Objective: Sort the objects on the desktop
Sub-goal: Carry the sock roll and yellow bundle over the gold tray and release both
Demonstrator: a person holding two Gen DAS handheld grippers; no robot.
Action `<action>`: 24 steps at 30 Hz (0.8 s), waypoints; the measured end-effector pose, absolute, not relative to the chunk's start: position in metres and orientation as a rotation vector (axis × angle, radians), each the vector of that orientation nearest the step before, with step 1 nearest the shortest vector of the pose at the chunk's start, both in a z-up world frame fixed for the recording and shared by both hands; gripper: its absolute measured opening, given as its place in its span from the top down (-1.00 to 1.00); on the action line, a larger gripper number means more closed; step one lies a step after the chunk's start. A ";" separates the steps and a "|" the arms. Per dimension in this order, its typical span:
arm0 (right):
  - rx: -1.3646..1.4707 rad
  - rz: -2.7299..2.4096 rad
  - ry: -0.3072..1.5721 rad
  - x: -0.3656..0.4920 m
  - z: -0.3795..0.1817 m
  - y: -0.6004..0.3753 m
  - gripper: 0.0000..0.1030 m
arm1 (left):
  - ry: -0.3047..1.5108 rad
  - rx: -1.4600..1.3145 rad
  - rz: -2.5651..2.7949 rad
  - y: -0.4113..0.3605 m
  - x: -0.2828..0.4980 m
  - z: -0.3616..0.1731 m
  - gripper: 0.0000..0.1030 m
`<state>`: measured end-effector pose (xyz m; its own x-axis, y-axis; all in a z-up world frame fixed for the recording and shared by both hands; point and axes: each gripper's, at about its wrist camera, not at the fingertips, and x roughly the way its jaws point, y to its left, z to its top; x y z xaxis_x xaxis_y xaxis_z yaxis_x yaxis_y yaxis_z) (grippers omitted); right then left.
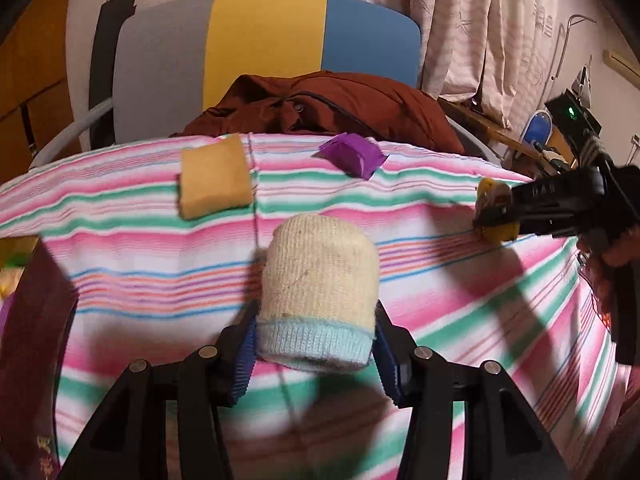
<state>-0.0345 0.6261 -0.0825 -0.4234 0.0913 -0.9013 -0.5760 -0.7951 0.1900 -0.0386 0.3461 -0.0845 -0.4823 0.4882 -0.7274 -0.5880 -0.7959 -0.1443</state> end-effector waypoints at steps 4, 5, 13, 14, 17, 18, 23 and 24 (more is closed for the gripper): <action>-1.429 2.281 0.608 -0.037 -0.069 0.603 0.19 | 0.111 -1.060 2.260 0.330 -0.039 -0.084 0.00; -1.432 2.297 0.610 -0.035 -0.064 0.596 0.19 | 0.105 -1.059 2.259 0.327 -0.038 -0.084 0.00; -1.513 2.372 0.783 -0.027 -0.038 0.526 0.19 | 0.094 -1.056 2.267 0.312 -0.032 -0.084 0.00; -1.503 2.397 0.799 -0.027 -0.035 0.515 0.19 | 0.089 -1.058 2.269 0.309 -0.032 -0.084 0.00; -1.483 2.426 0.803 -0.025 -0.033 0.489 0.19 | 0.111 -1.071 2.287 0.300 -0.028 -0.085 0.00; -1.491 2.425 0.790 -0.026 -0.033 0.482 0.19 | 0.126 -1.070 2.284 0.298 -0.024 -0.085 0.00; -1.523 2.441 0.743 -0.023 -0.034 0.456 0.19 | 0.034 -1.094 2.248 0.271 -0.013 -0.083 0.00; -1.526 2.438 0.749 -0.021 -0.035 0.452 0.19 | -0.001 -1.109 2.232 0.263 -0.010 -0.084 0.00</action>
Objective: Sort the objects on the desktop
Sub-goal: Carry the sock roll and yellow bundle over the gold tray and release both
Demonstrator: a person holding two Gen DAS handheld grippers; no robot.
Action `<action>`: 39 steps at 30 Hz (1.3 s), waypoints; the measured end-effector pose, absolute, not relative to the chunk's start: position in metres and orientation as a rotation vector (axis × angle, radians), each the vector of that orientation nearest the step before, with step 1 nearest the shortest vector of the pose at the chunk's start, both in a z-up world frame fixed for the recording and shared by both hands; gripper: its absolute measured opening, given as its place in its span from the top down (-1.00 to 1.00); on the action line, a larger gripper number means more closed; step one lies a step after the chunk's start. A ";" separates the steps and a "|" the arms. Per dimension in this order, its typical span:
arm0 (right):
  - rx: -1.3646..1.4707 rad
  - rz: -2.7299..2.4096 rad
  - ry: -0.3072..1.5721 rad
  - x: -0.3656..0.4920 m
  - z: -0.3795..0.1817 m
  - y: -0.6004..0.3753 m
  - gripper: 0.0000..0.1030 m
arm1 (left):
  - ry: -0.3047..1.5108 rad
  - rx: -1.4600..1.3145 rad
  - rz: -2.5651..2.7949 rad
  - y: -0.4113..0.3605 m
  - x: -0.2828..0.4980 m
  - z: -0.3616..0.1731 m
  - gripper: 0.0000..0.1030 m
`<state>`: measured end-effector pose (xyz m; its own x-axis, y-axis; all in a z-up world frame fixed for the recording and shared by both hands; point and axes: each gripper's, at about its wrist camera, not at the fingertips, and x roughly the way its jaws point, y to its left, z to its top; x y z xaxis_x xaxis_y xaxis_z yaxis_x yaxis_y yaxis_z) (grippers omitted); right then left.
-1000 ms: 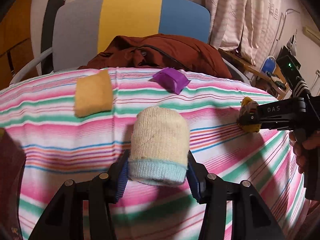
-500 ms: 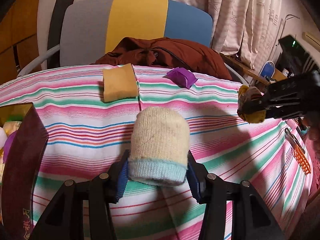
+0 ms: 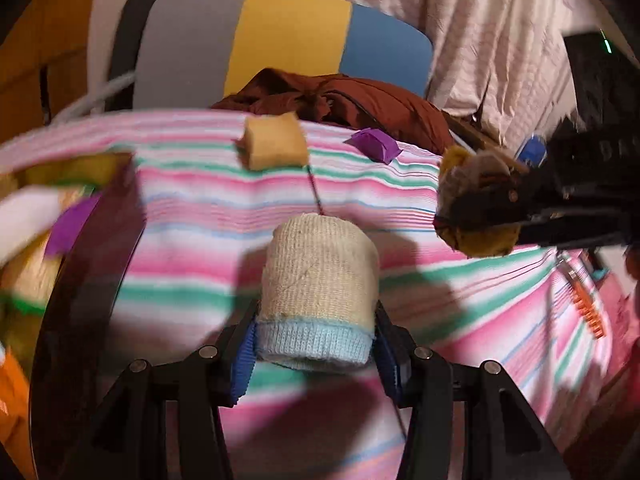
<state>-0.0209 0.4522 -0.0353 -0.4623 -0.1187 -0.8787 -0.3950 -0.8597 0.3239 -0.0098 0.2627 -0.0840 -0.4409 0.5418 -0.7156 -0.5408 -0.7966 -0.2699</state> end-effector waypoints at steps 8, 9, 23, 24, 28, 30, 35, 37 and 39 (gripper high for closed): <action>-1.578 2.437 0.763 0.000 -0.041 0.423 0.19 | 0.002 -1.047 2.140 0.229 0.039 -0.072 0.00; -1.585 2.440 0.764 0.000 -0.041 0.419 0.19 | 0.006 -1.031 2.137 0.225 0.044 -0.068 0.00; -1.587 2.589 0.797 0.012 -0.026 0.346 0.19 | -0.074 -0.933 2.213 0.135 0.068 -0.025 0.00; -1.587 2.606 0.806 0.012 -0.025 0.339 0.19 | -0.093 -0.933 2.232 0.125 0.067 -0.022 0.00; -1.585 2.679 0.831 0.010 -0.019 0.308 0.19 | -0.138 -0.941 2.312 0.088 0.059 -0.018 0.00; -1.593 2.711 0.846 0.007 -0.018 0.291 0.19 | -0.162 -0.971 2.332 0.072 0.054 -0.021 0.00; -1.641 2.783 0.810 -0.010 -0.015 0.251 0.19 | -0.174 -1.047 2.328 0.052 0.043 -0.034 0.00; -1.646 2.793 0.783 -0.018 -0.014 0.241 0.19 | -0.132 -1.058 2.320 0.051 0.043 -0.040 0.00; -1.656 2.797 0.756 -0.029 -0.016 0.232 0.18 | -0.104 -1.078 2.301 0.052 0.041 -0.045 0.00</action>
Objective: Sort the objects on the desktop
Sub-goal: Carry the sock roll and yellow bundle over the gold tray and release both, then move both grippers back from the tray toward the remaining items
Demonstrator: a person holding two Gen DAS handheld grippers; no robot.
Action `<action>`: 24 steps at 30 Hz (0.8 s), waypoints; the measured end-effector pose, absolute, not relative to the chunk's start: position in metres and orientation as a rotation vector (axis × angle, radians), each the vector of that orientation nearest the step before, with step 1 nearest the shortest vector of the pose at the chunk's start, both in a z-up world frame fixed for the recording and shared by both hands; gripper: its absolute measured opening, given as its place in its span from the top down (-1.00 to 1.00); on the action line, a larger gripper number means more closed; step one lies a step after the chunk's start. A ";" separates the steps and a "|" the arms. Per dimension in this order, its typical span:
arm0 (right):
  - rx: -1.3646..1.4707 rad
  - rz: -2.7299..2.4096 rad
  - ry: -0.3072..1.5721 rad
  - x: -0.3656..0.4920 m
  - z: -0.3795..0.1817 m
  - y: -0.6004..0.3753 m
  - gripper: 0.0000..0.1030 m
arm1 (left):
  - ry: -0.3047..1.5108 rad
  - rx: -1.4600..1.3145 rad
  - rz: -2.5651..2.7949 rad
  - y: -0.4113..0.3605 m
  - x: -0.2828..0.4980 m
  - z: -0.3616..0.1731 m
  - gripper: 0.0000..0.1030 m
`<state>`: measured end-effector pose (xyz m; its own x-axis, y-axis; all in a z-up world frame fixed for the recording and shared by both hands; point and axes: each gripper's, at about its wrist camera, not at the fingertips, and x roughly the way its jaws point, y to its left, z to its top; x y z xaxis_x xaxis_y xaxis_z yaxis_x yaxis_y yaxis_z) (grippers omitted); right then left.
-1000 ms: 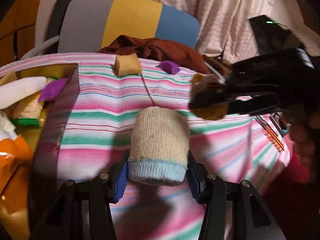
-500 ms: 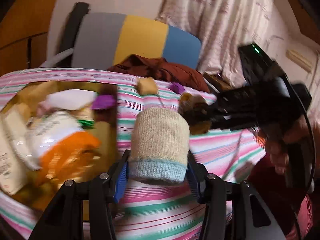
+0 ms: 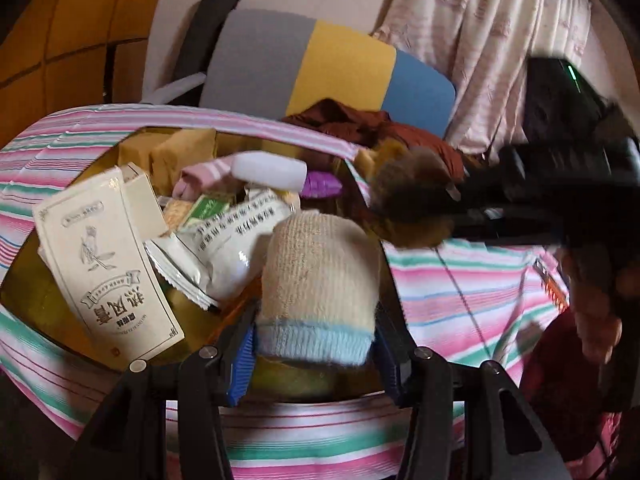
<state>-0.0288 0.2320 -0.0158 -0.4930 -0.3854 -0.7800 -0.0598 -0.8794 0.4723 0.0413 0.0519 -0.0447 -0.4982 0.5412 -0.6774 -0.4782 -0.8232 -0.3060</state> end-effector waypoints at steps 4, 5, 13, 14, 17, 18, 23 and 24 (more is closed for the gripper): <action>1.495 -2.510 -0.609 -0.046 -0.021 0.221 0.13 | -0.007 -1.088 2.291 0.060 0.041 -0.047 -0.04; 1.513 -2.531 -0.602 -0.051 -0.023 0.220 0.08 | 0.003 -1.095 2.282 0.062 0.041 -0.047 -0.07; 1.454 -2.598 -0.614 -0.058 -0.011 0.221 -0.30 | -0.101 -0.998 2.318 0.040 0.043 -0.025 -0.18; 1.445 -2.601 -0.608 -0.057 -0.009 0.220 -0.30 | -0.121 -0.979 2.335 0.035 0.042 -0.019 -0.18; 1.408 -2.584 -0.593 -0.055 -0.004 0.212 -0.29 | -0.164 -0.900 2.444 0.013 0.035 -0.003 -0.18; 1.399 -2.582 -0.565 -0.054 -0.002 0.207 -0.29 | -0.174 -0.884 2.476 0.007 0.032 0.000 -0.18; 1.381 -2.535 -0.461 -0.059 -0.001 0.176 -0.21 | -0.198 -0.917 2.608 -0.030 0.001 0.002 -0.14; 1.383 -2.528 -0.443 -0.061 -0.002 0.171 -0.21 | -0.166 -0.924 2.651 -0.033 -0.002 0.003 -0.14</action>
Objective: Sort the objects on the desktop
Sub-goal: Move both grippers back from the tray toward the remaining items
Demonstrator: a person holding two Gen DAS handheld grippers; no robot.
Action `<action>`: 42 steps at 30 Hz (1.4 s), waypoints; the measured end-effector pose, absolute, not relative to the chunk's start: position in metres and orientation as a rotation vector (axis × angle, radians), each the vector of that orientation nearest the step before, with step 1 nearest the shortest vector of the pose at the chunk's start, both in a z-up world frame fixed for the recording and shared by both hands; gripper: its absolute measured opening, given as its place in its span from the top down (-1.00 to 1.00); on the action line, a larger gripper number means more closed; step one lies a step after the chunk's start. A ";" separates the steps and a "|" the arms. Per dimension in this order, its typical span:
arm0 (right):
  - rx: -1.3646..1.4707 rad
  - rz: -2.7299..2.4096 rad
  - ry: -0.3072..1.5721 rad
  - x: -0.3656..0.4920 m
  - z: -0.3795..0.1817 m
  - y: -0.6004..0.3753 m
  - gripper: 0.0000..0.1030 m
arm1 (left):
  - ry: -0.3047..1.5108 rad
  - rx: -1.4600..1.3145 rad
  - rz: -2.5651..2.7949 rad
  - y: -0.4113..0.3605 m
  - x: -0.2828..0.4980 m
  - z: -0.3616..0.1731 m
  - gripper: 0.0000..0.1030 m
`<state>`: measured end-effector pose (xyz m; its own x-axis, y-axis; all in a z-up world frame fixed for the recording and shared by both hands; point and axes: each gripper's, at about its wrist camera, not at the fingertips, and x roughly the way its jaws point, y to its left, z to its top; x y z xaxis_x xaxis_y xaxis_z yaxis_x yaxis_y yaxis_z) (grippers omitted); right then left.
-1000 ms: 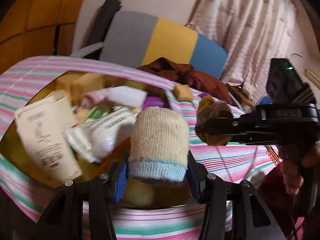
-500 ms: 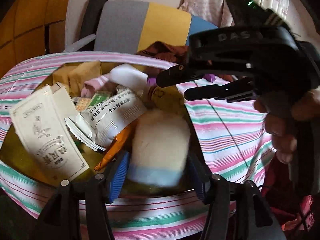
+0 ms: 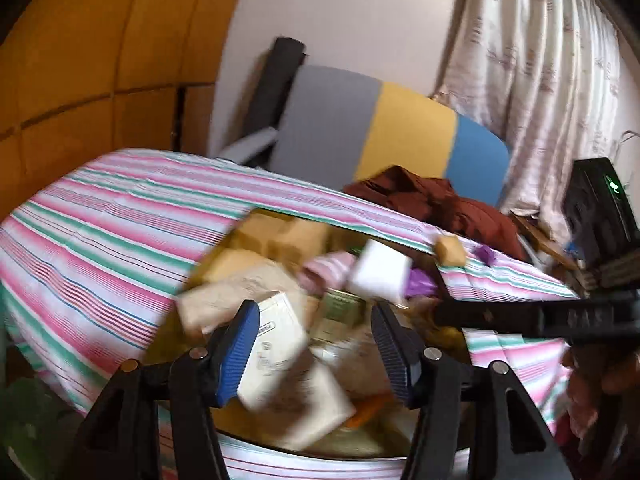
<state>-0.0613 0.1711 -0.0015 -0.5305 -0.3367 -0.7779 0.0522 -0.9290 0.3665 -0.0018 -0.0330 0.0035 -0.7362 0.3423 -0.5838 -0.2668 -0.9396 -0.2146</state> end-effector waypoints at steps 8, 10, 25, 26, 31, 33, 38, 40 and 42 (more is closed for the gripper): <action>1.384 -2.481 -0.331 -0.090 -0.002 0.128 -0.21 | -0.376 -1.300 2.680 -0.092 -0.024 -0.042 0.09; 1.368 -2.473 -0.338 -0.091 0.000 0.125 -0.21 | -0.400 -1.294 2.679 -0.094 -0.022 -0.041 0.09; 1.386 -2.579 -0.444 -0.074 0.004 0.199 -0.21 | -0.365 -1.131 2.667 -0.043 -0.010 -0.002 -0.18; 1.399 -2.587 -0.456 -0.071 0.002 0.209 -0.21 | -0.339 -1.129 2.658 -0.033 -0.010 0.000 -0.19; 1.446 -2.644 -0.506 -0.061 -0.006 0.252 -0.21 | -0.188 -1.113 2.610 0.018 -0.011 0.009 -0.21; 1.452 -2.667 -0.526 -0.057 -0.007 0.269 -0.21 | -0.138 -1.107 2.581 0.041 -0.012 0.012 -0.22; 1.460 -2.748 -0.456 -0.050 -0.004 0.295 -0.22 | -0.064 -1.105 2.499 0.090 -0.012 0.014 -0.23; 1.477 -2.787 -0.410 -0.050 -0.004 0.308 -0.22 | -0.034 -1.106 2.461 0.109 -0.010 0.013 -0.23; 1.509 -2.812 -0.383 -0.052 -0.005 0.324 -0.27 | -0.011 -1.106 2.437 0.125 -0.009 0.013 -0.23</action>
